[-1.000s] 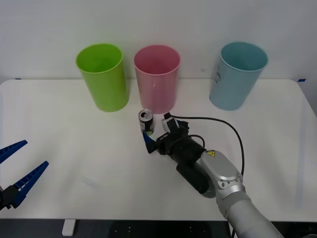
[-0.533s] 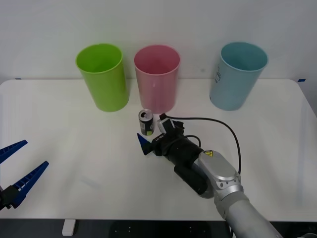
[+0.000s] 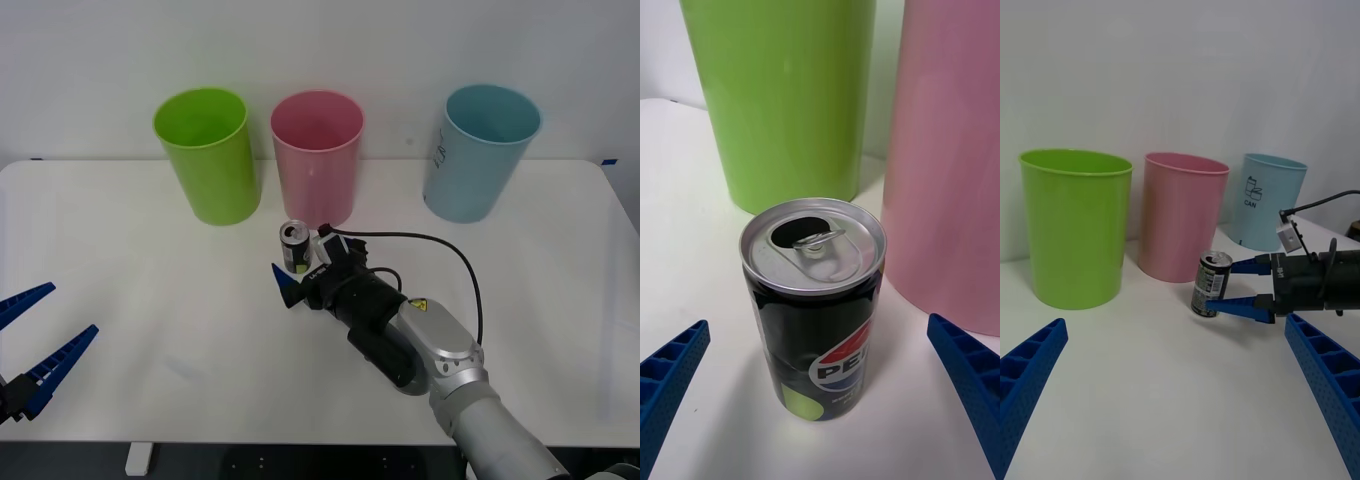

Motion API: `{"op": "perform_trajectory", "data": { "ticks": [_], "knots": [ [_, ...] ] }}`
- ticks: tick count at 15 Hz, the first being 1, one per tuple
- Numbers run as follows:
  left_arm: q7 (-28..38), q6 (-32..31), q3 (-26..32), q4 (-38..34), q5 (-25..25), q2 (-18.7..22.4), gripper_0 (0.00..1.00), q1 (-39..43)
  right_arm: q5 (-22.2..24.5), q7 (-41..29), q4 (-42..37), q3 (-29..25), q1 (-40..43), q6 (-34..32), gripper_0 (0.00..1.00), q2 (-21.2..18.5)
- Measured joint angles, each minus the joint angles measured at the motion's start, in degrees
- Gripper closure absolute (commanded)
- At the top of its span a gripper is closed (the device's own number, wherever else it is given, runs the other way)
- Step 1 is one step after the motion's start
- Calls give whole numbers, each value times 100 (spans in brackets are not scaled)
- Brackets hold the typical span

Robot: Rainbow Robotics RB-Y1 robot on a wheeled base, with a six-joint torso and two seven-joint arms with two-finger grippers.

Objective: Grasp the object on the table and drop it into the matching bin: aluminum can to the light blue bin, PET bottle to the pink bin.

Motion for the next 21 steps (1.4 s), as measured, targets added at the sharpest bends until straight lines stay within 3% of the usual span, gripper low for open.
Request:
{"op": "perform_trajectory", "data": {
  "ticks": [1, 2, 3, 4, 21],
  "knots": [
    [0, 0, 0, 0, 0, 0, 0, 0, -14, 16, 0, 0, -5, 0, 12, 0],
    [0, 0, 0, 0, 0, 0, 0, 0, -20, 37, 0, 0, -9, 0, 64, 0],
    [0, 0, 0, 0, 0, 0, 0, 0, -31, 52, 0, 0, -14, -3, 96, 0],
    [0, 0, 0, 0, 0, 0, 0, 0, -61, 65, 0, 0, -14, -8, 100, 0],
    [0, 0, 0, 0, 0, 0, 0, 0, -308, 37, -56, -26, 4, -217, 100, 0]
  ]
}}
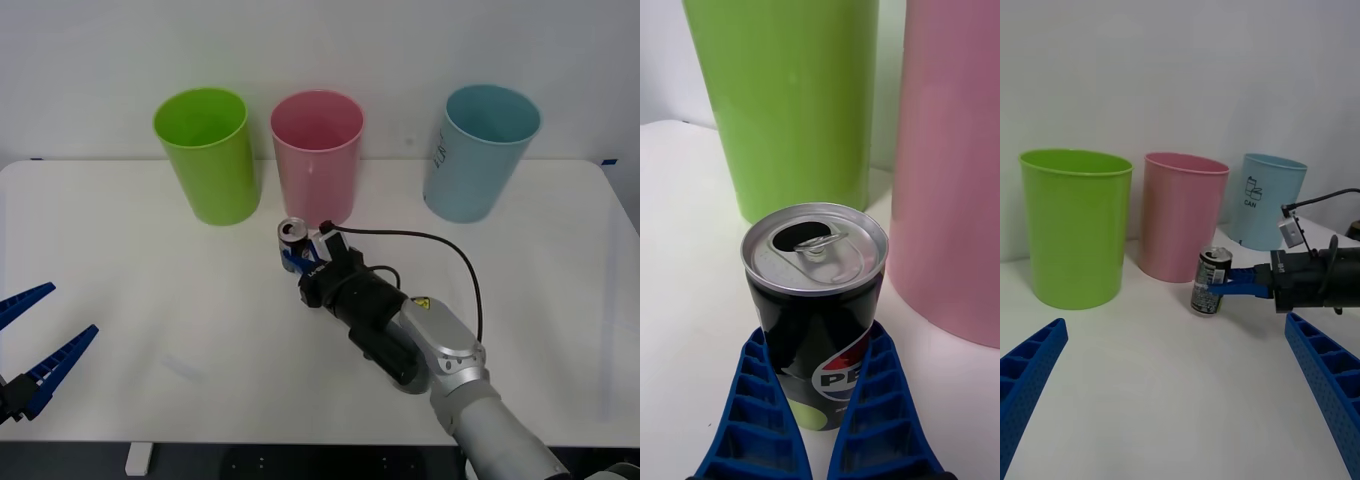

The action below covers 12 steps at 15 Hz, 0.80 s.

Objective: Grasp the object on the table and drop it into the matching bin: aluminum can to the light blue bin, PET bottle to the pink bin.

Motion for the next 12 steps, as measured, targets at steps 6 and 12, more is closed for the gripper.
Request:
{"op": "perform_trajectory", "data": {
  "ticks": [6, 12],
  "knots": [
    [0, 0, 0, 0, 0, 0, 0, 1, -350, -222, -1198, 349, 691, -56, 100, -428],
    [0, 0, 0, 0, 0, 0, 0, 1, -812, -906, -3278, 728, 1837, -51, 100, -1747]
  ]
}}
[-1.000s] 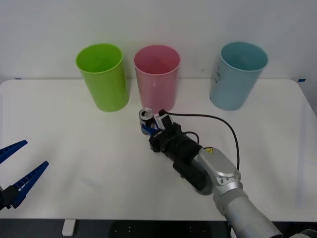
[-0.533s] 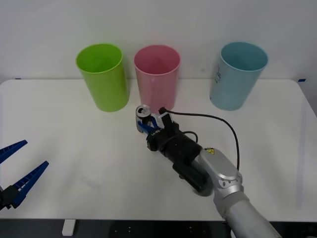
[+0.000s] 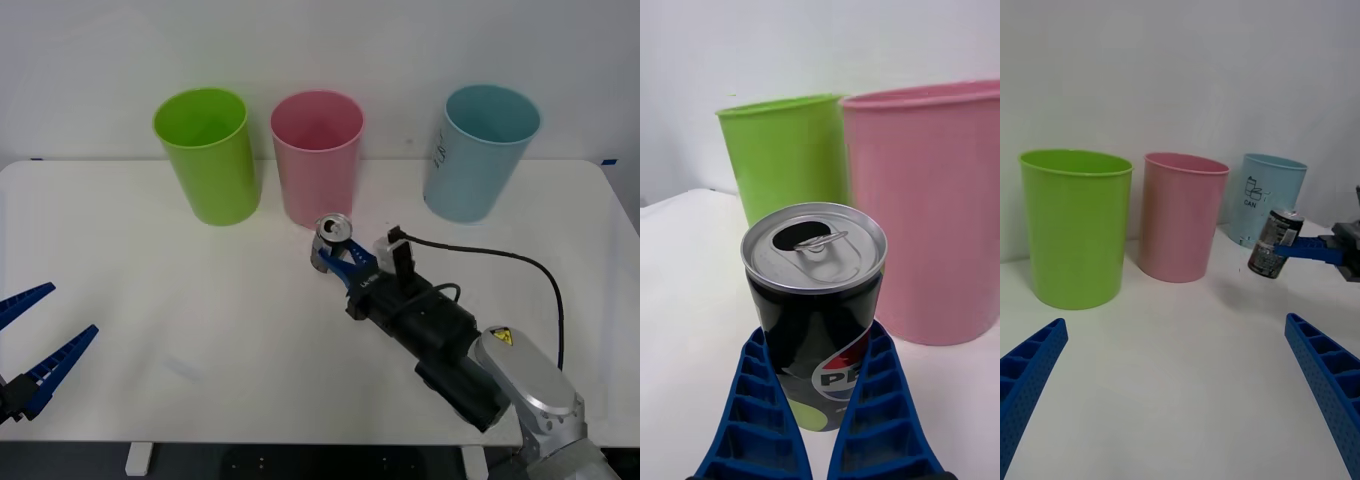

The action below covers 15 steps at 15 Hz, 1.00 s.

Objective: Grasp the object on the table and drop it into the matching bin: aluminum can to the light blue bin, PET bottle to the pink bin.

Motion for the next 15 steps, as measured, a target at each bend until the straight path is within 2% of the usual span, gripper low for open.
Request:
{"op": "perform_trajectory", "data": {
  "ticks": [3, 5, 9, 12, 15],
  "knots": [
    [0, 0, 0, 0, 0, 0, 0, 0, -302, -202, -952, -86, 525, -16, 100, -539],
    [0, 0, 0, 0, 0, 0, 0, 0, -309, -695, -1446, -348, 815, -204, 100, -767],
    [0, 0, 0, 0, 0, 0, 0, 0, -167, -1685, -1974, -1243, 1118, -841, 100, -858],
    [0, 0, 0, 0, 0, 0, 0, 0, 101, -2410, -2227, -1790, 1069, -903, 100, -883],
    [0, 0, 0, 0, 0, 0, 0, 0, 282, -2838, -2289, -2201, 842, -904, 100, -905]
  ]
}}
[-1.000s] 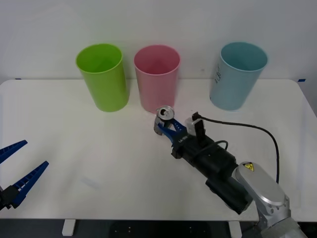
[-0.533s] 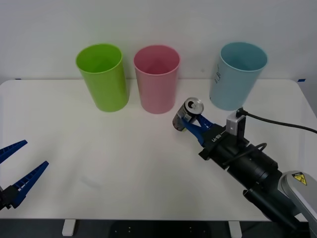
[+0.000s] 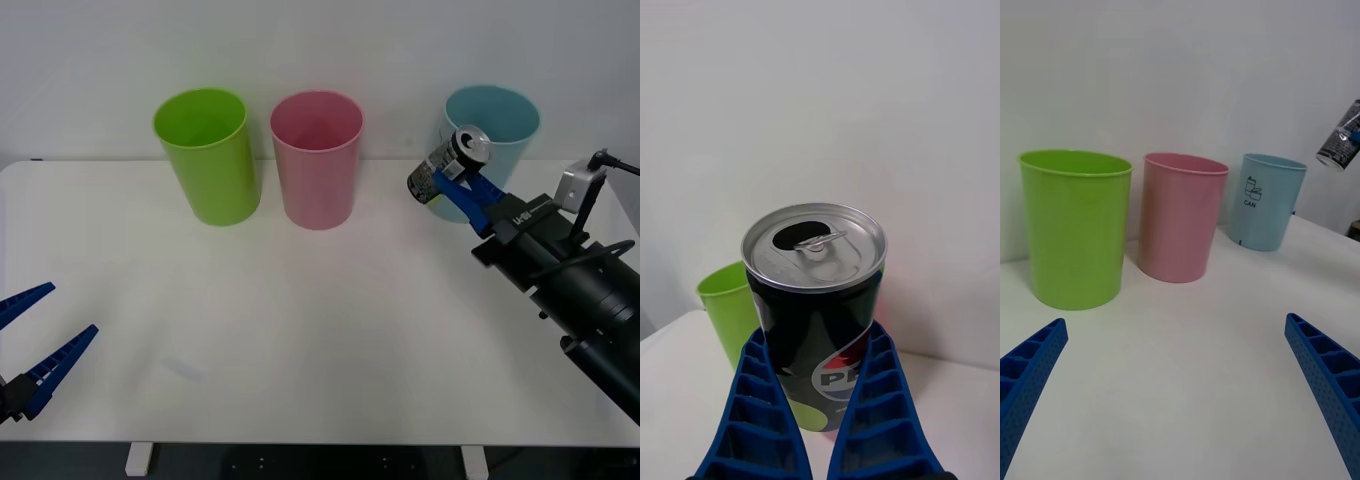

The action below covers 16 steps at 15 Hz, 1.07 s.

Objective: Grasp the object on the table and drop it into the matching bin: aluminum can to the light blue bin, PET bottle to the pink bin.

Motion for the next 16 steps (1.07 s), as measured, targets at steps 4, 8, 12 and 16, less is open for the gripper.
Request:
{"op": "perform_trajectory", "data": {
  "ticks": [4, 8, 12, 16],
  "knots": [
    [0, 0, 0, 0, 0, 0, 0, 0, 70, -597, 34, -342, -342, 50, 100, -240],
    [0, 0, 0, 0, 0, 0, 0, 0, 70, -645, 586, -449, -908, 62, 100, -510],
    [0, 0, 0, 0, 0, 0, 0, 0, 148, -592, 1550, -518, -1708, 62, 100, -668],
    [0, 0, 0, 0, 0, 0, 0, 0, 450, -534, 2686, -583, -2523, 62, 100, -682]
  ]
}}
